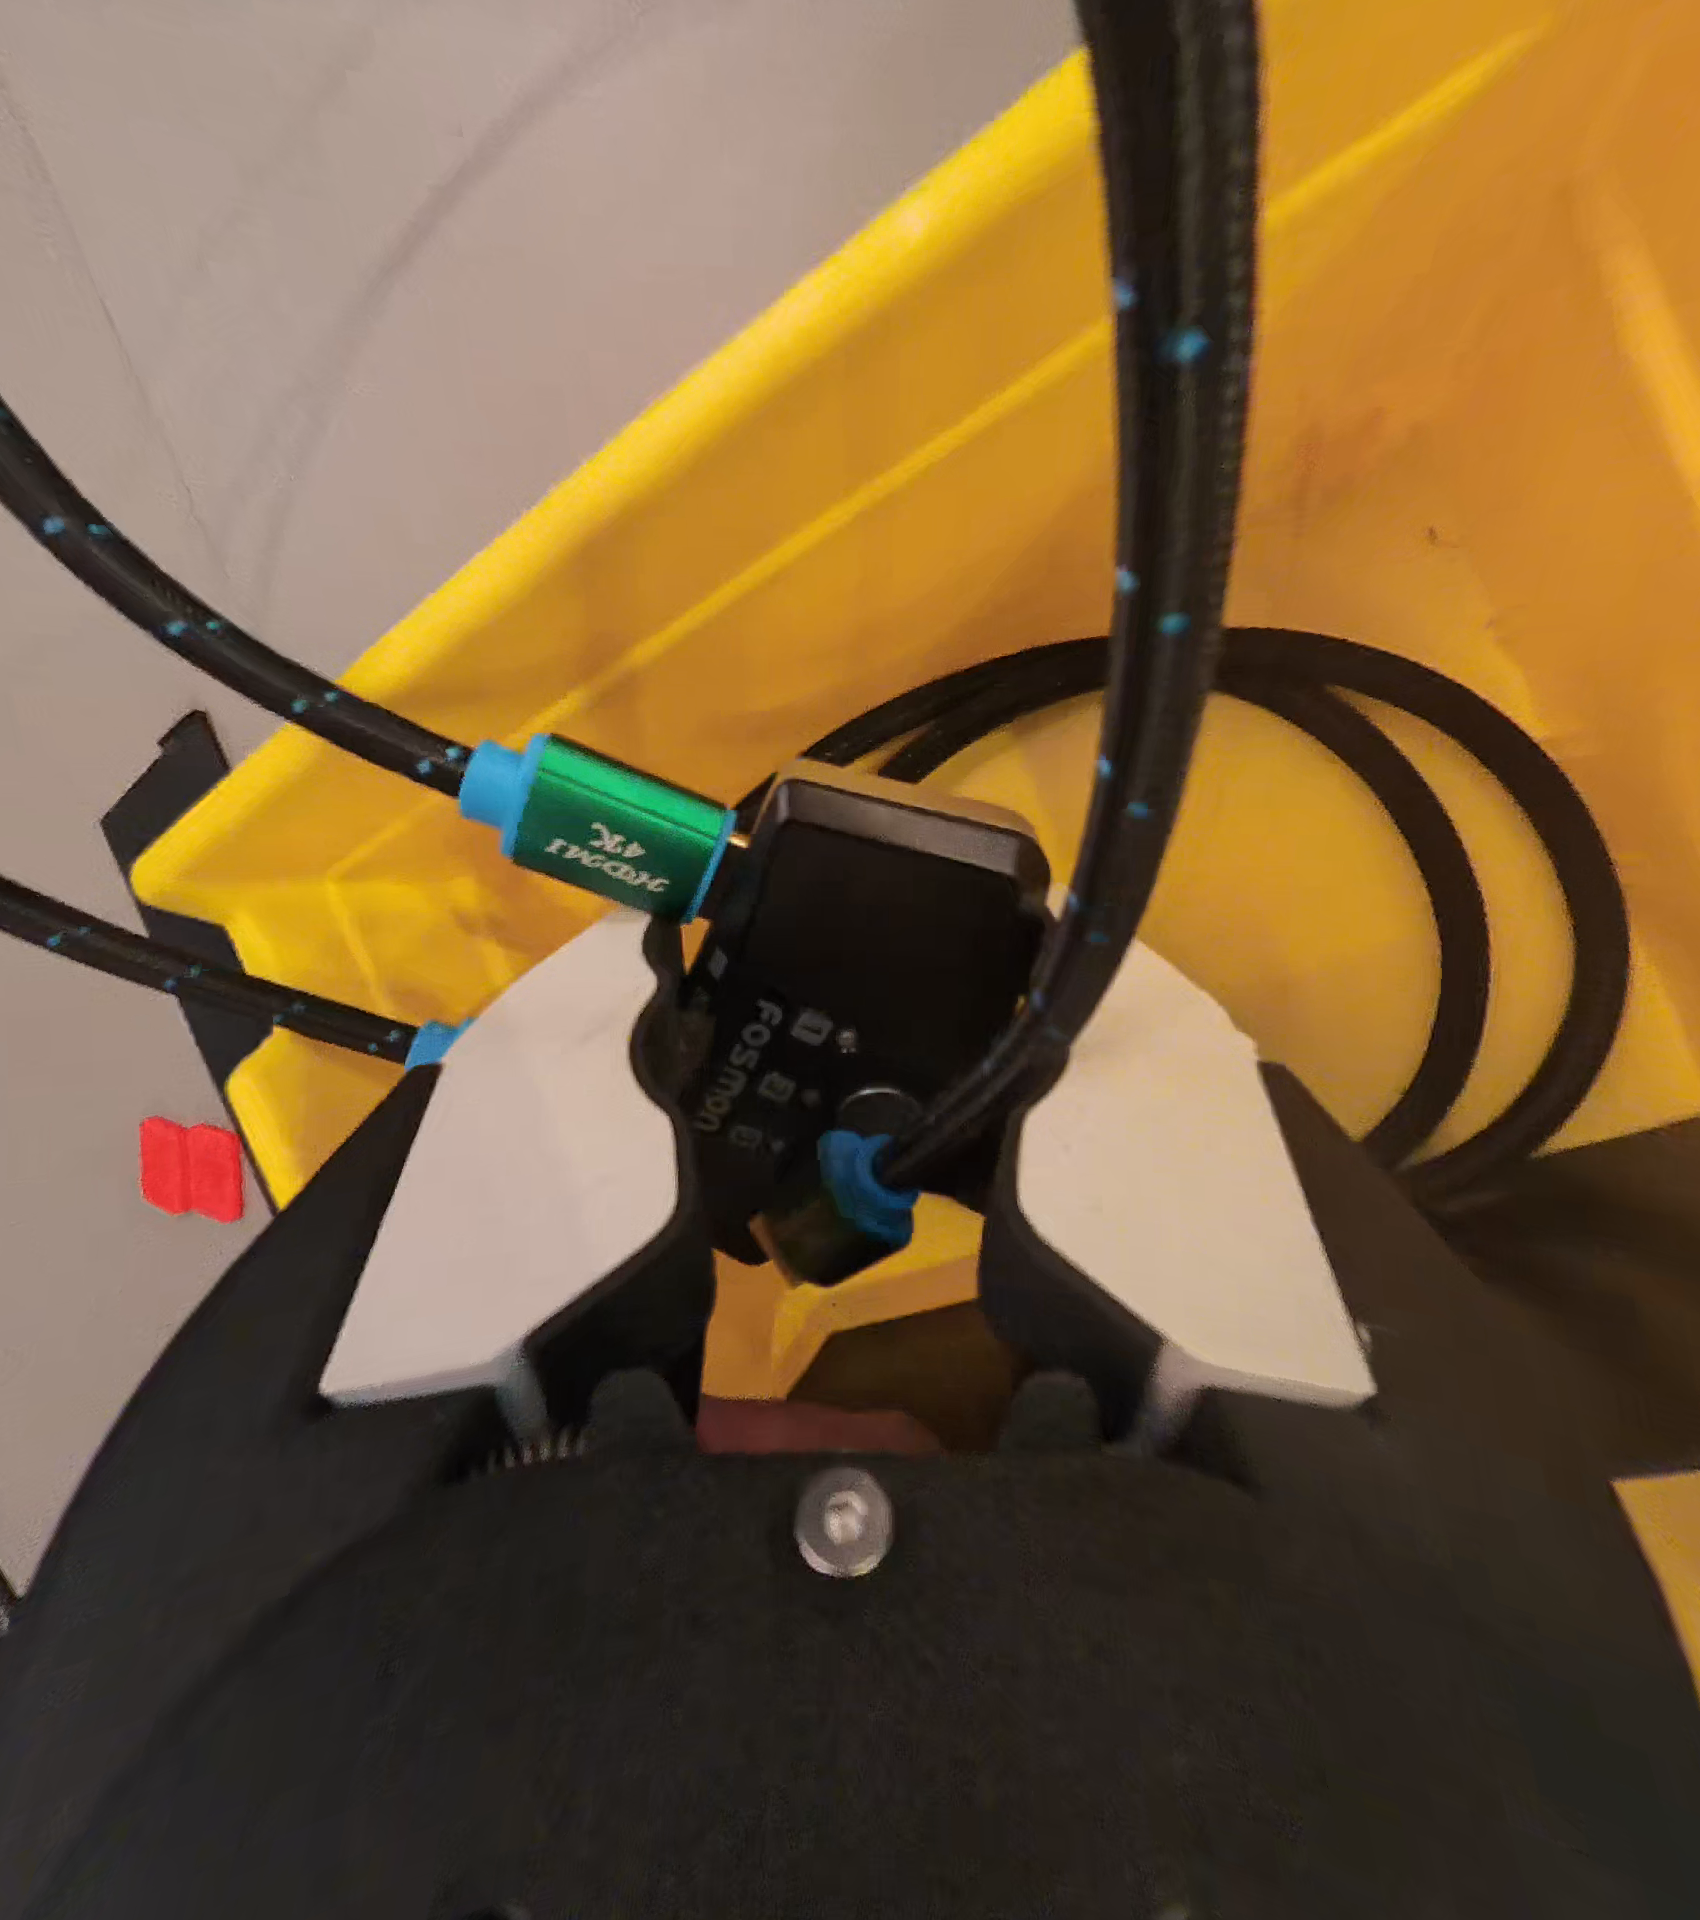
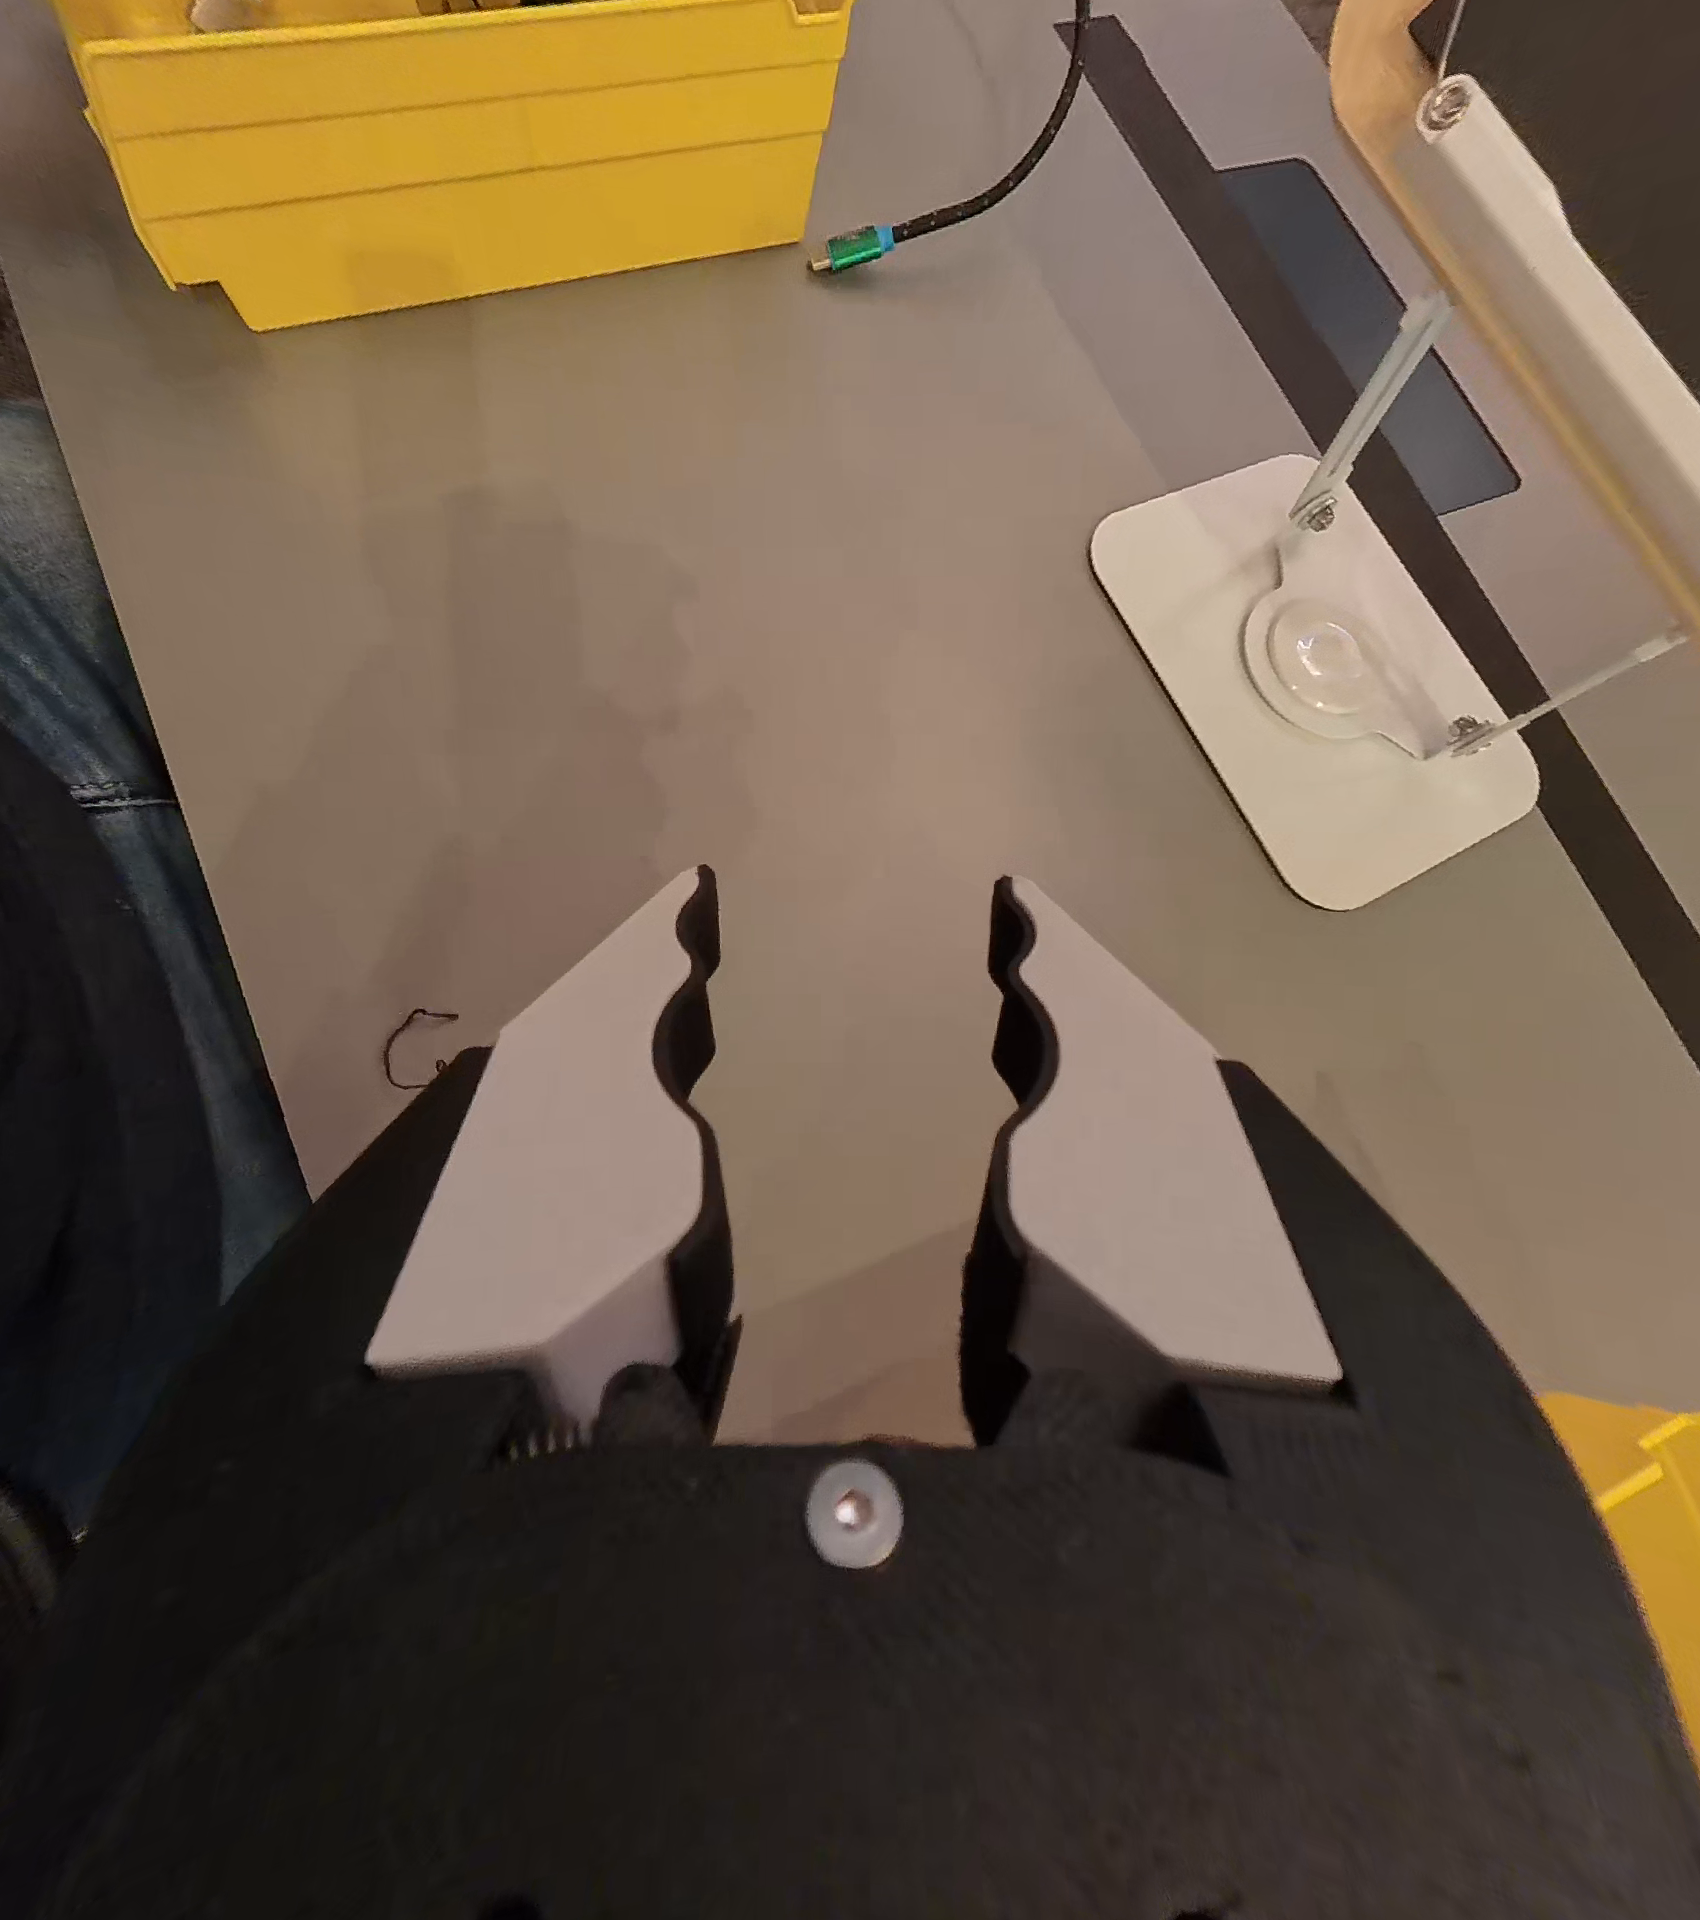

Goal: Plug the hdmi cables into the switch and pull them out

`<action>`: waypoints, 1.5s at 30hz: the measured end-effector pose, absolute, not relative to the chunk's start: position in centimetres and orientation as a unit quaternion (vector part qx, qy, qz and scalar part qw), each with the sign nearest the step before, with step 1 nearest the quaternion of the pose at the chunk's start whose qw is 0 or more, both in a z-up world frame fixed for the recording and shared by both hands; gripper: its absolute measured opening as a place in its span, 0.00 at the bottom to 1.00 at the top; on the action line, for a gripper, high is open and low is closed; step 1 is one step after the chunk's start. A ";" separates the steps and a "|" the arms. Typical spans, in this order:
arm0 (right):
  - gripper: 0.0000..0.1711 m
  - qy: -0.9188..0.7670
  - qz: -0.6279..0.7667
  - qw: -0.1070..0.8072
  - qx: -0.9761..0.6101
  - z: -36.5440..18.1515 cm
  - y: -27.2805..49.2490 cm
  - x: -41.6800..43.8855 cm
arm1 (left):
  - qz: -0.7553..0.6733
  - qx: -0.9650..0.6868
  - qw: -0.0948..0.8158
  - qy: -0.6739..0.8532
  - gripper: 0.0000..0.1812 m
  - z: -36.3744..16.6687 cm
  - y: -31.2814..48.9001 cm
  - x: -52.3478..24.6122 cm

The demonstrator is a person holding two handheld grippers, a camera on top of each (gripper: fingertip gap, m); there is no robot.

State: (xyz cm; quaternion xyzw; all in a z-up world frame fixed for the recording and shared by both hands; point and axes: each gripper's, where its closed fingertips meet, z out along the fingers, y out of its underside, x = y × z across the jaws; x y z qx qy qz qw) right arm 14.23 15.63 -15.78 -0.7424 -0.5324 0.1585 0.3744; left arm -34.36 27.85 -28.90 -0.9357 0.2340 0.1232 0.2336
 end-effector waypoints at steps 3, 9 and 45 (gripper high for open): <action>0.30 -0.536 0.170 0.371 -0.739 -16.2 15.4 13.5 | 0.126 -0.930 0.248 0.240 0.34 -28.3 27.8 -34.2; 0.30 -0.550 0.187 0.369 -0.725 -16.2 15.0 11.5 | 0.149 -0.904 0.313 0.250 0.34 -23.8 27.5 -33.6; 0.31 -0.513 0.258 0.465 -0.674 -9.8 13.0 12.1 | 0.332 -0.603 0.625 0.368 0.33 26.6 22.8 -18.4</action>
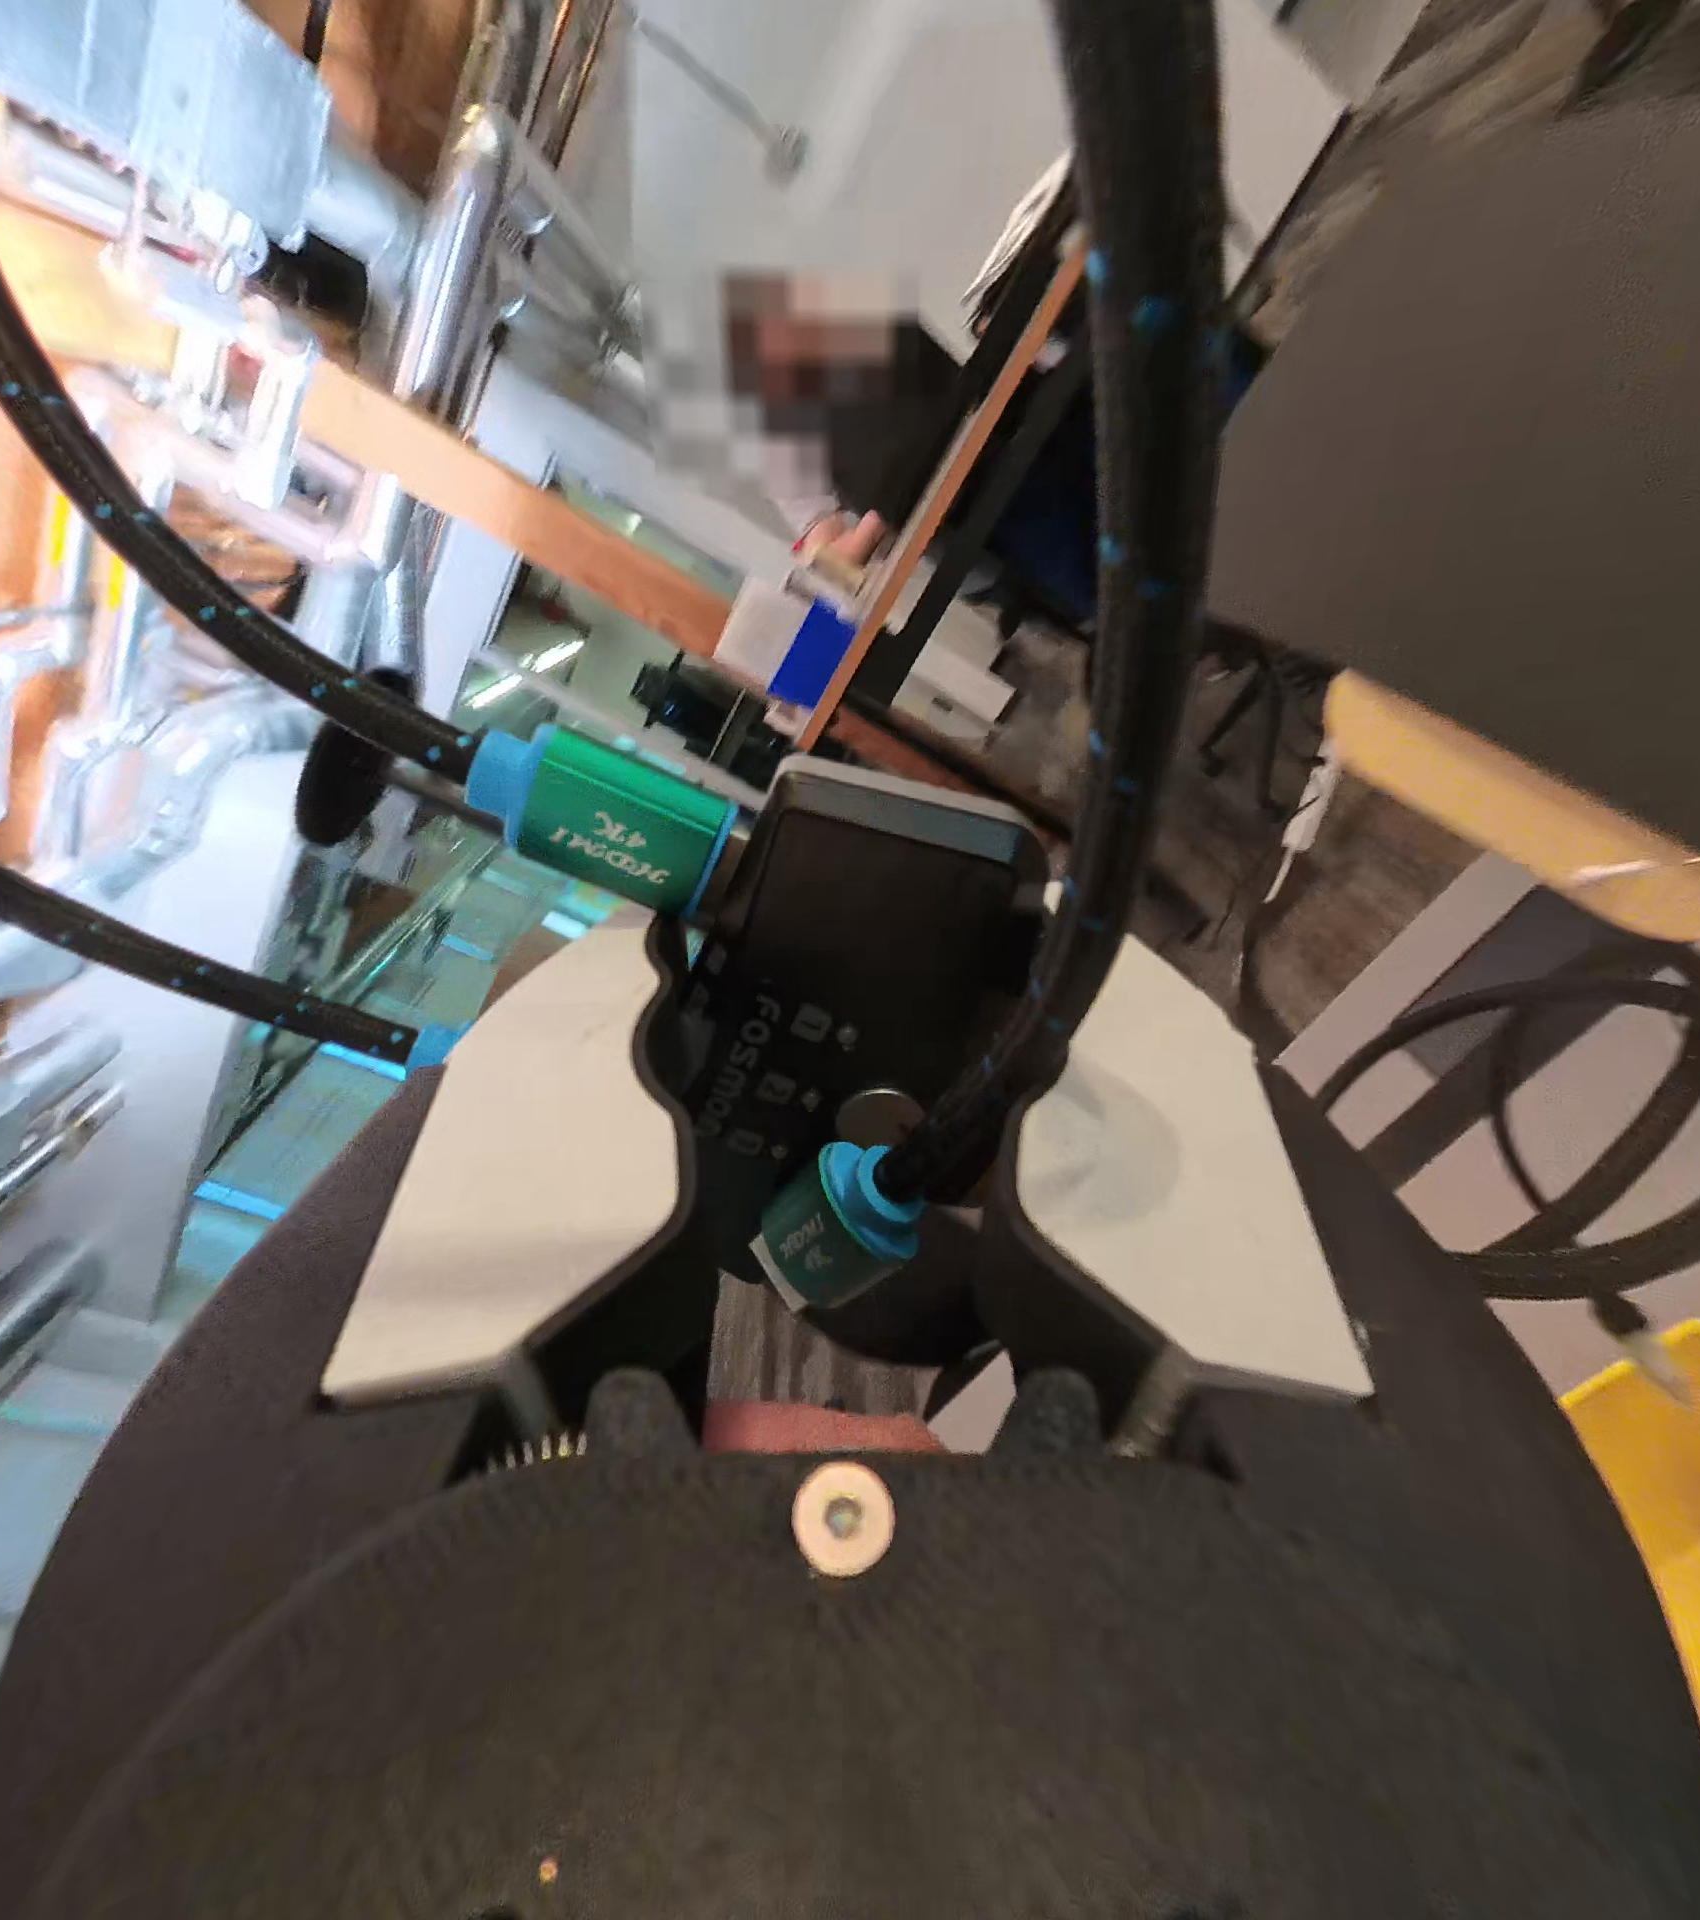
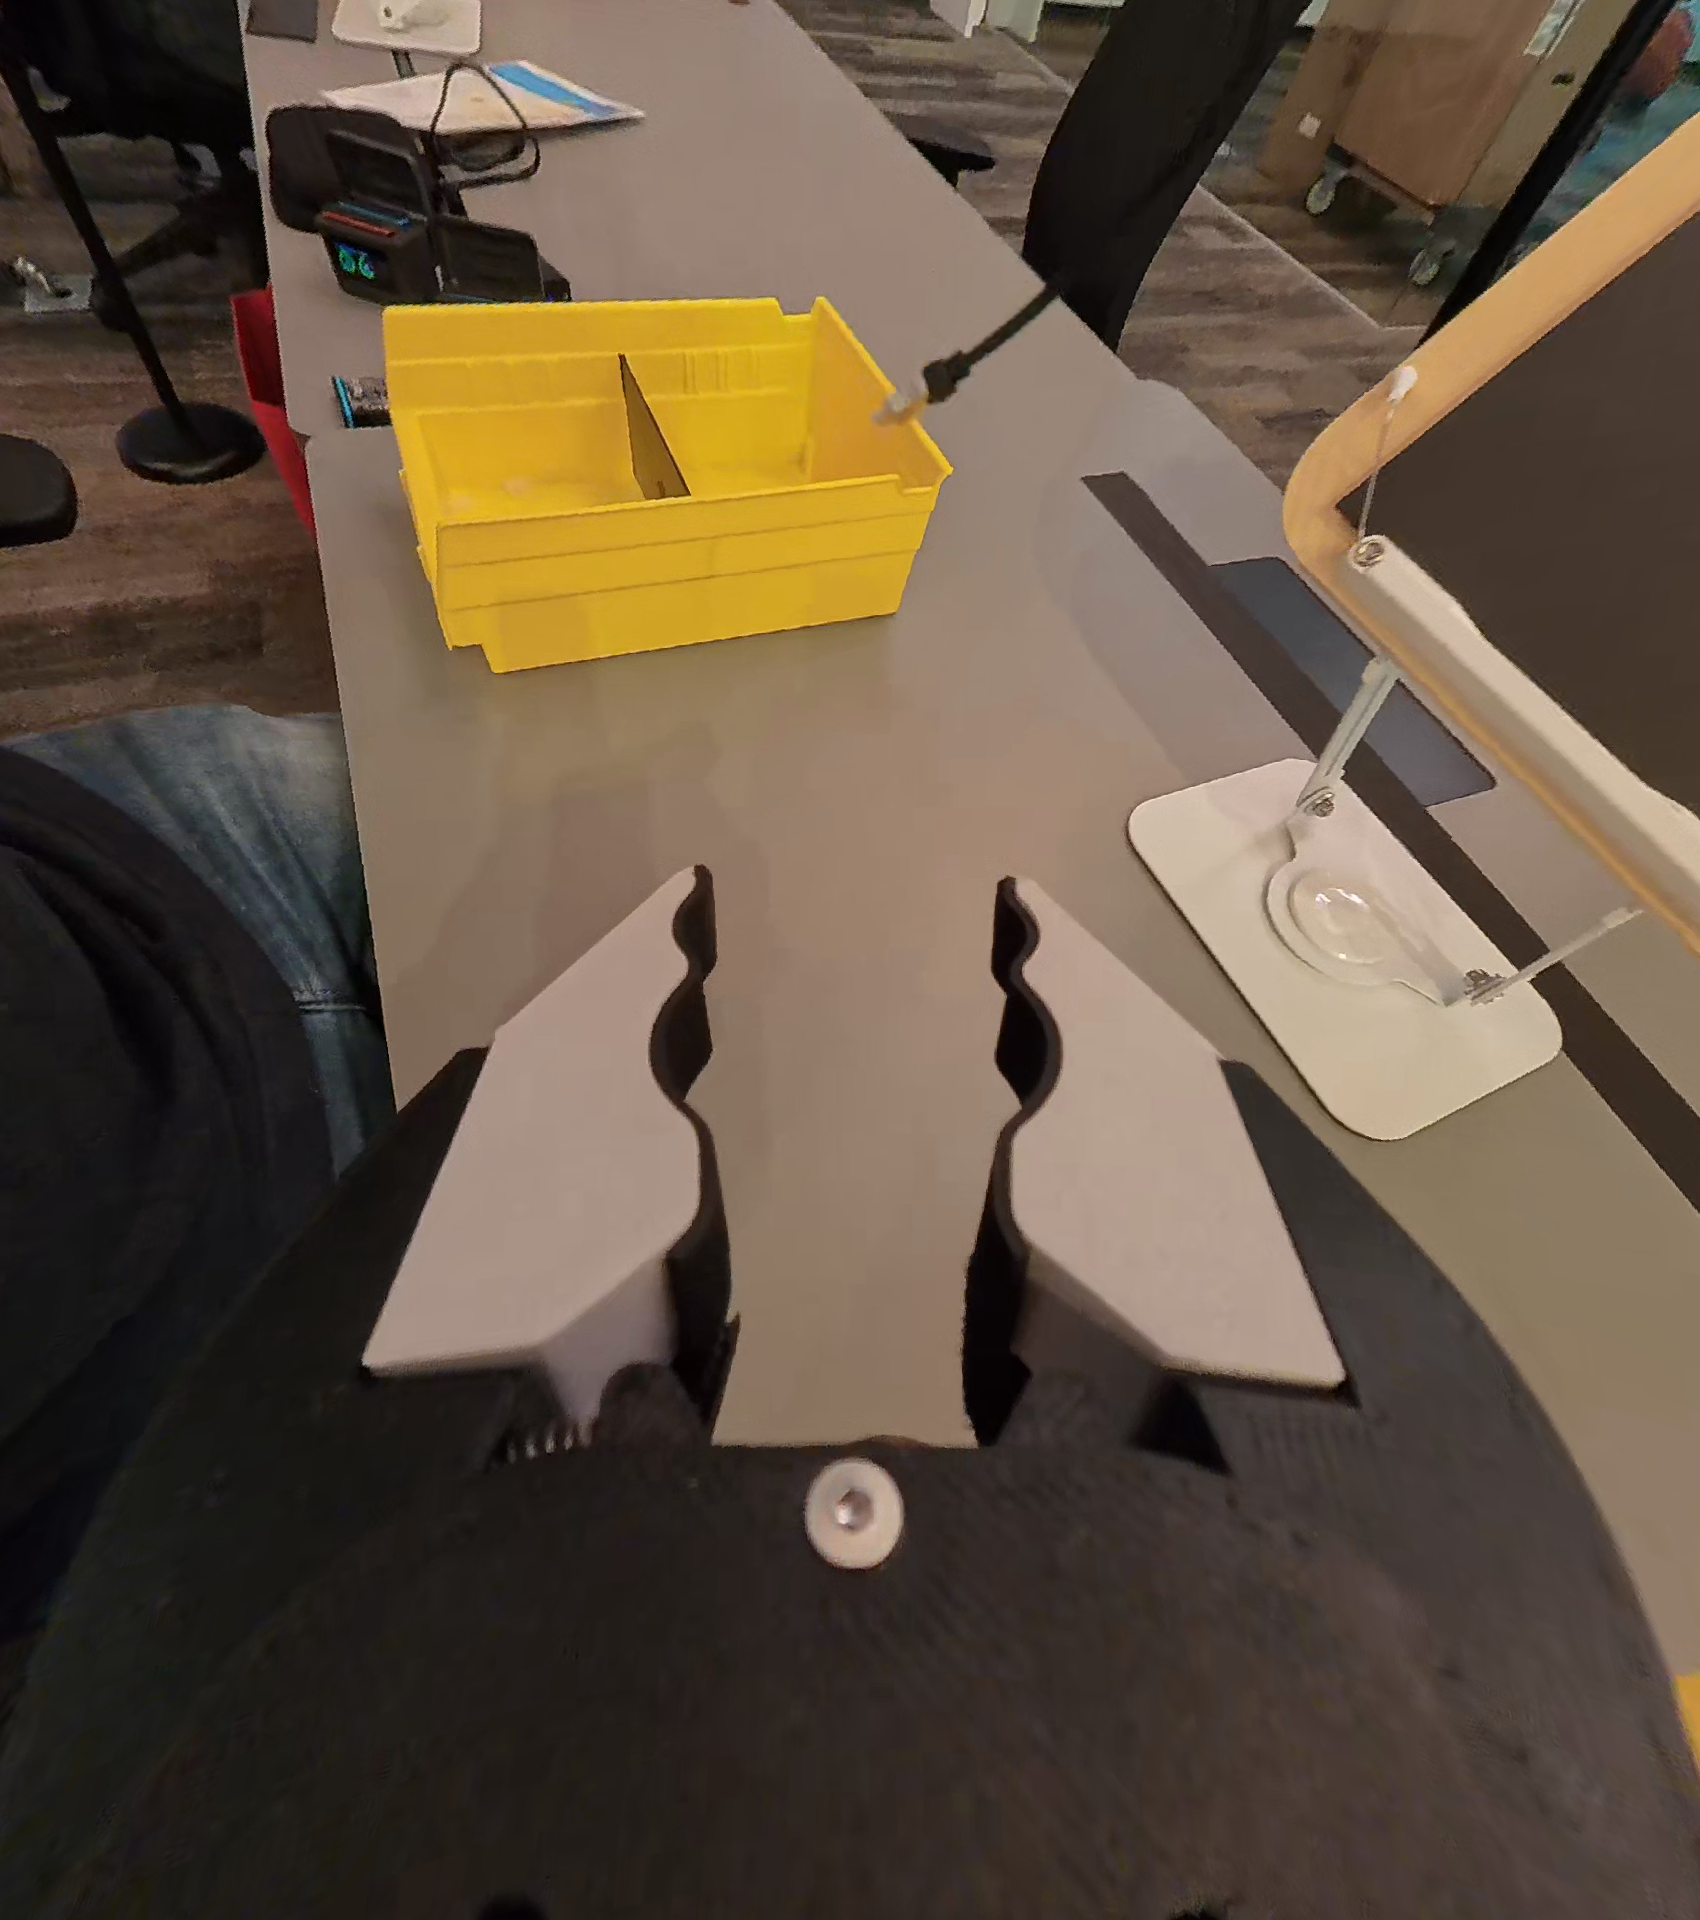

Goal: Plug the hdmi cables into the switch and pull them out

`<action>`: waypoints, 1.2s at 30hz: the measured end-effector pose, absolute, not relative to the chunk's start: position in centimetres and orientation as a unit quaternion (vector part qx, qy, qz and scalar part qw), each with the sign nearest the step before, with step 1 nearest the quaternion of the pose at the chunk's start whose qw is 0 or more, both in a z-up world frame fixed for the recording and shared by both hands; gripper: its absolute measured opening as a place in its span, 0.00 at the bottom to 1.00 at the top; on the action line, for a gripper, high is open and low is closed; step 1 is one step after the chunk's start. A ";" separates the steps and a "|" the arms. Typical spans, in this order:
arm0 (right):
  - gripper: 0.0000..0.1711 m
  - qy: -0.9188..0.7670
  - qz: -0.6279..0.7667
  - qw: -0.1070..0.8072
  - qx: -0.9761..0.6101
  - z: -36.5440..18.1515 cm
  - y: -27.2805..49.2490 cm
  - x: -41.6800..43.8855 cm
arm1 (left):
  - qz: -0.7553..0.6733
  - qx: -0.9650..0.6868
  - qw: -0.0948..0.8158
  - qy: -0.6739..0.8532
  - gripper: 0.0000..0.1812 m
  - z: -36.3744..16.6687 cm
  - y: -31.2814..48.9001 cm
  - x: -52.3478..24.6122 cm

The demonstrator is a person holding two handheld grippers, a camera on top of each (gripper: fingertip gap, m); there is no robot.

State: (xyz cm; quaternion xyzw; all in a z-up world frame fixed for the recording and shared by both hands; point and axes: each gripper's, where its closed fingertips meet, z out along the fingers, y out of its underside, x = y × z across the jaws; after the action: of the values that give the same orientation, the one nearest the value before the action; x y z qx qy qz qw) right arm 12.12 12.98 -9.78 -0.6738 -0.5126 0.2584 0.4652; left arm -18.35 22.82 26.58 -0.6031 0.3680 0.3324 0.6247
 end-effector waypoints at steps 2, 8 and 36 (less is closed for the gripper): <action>0.31 -0.499 0.257 0.482 -0.672 -8.8 13.1 12.9 | 0.289 -0.601 0.621 0.412 0.33 24.7 22.9 -14.5; 0.35 -0.467 0.233 0.523 -0.674 -6.4 13.5 16.6 | 0.167 -0.605 0.560 0.541 0.33 14.0 23.8 -4.6; 0.45 -0.554 0.329 0.475 -0.599 -9.2 15.6 11.3 | -0.001 -0.464 0.283 0.839 0.33 -19.0 16.9 -0.3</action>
State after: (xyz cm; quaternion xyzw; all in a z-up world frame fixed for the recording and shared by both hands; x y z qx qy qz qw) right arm 11.26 15.56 -9.20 -0.5995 -0.5538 0.3288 0.4753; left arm -0.29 16.88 -19.04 -0.4641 0.8392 -0.0015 0.2835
